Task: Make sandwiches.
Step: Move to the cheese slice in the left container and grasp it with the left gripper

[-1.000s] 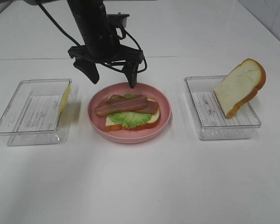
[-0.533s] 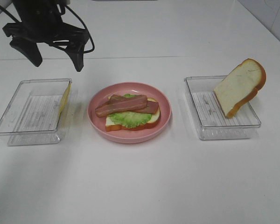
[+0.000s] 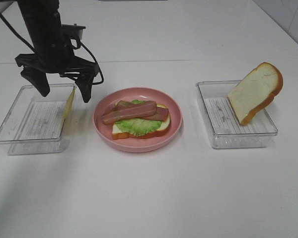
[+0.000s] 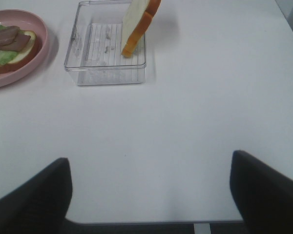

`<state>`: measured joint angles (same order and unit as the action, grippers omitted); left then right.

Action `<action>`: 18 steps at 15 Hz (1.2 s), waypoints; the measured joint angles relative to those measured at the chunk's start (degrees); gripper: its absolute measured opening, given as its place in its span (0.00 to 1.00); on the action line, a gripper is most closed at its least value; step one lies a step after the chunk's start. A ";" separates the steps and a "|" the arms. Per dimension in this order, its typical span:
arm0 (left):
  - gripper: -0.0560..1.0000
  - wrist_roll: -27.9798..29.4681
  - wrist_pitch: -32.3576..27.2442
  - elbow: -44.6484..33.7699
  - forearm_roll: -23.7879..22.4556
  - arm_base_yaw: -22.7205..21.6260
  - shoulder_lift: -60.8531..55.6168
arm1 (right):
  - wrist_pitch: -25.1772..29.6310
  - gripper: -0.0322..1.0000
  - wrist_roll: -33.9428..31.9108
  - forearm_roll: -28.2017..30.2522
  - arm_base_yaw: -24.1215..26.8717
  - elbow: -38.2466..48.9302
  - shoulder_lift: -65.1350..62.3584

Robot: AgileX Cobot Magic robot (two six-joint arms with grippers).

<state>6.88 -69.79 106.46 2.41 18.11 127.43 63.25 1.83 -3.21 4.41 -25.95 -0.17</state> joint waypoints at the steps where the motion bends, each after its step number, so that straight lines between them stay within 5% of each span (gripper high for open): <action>1: 0.89 0.11 0.00 -0.06 -0.57 0.00 0.69 | 0.00 0.85 0.00 0.00 0.00 0.00 0.00; 5: 0.85 0.92 0.00 -0.17 -4.64 0.00 1.15 | 0.00 0.85 0.00 0.00 0.00 0.00 0.00; 13: 0.82 1.15 0.00 -0.17 -4.70 -0.06 3.21 | 0.00 0.85 0.00 0.00 0.00 0.00 0.00; 15: 0.76 1.49 0.00 -0.17 -4.70 -0.06 3.21 | 0.00 0.85 0.00 0.00 0.00 0.00 0.00; 18: 0.51 1.78 0.00 -0.17 -4.70 -0.06 3.21 | 0.00 0.85 0.00 0.00 0.00 0.00 0.00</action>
<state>8.65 -69.79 106.28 -2.29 18.05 130.63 63.25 1.83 -3.21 4.41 -25.95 -0.17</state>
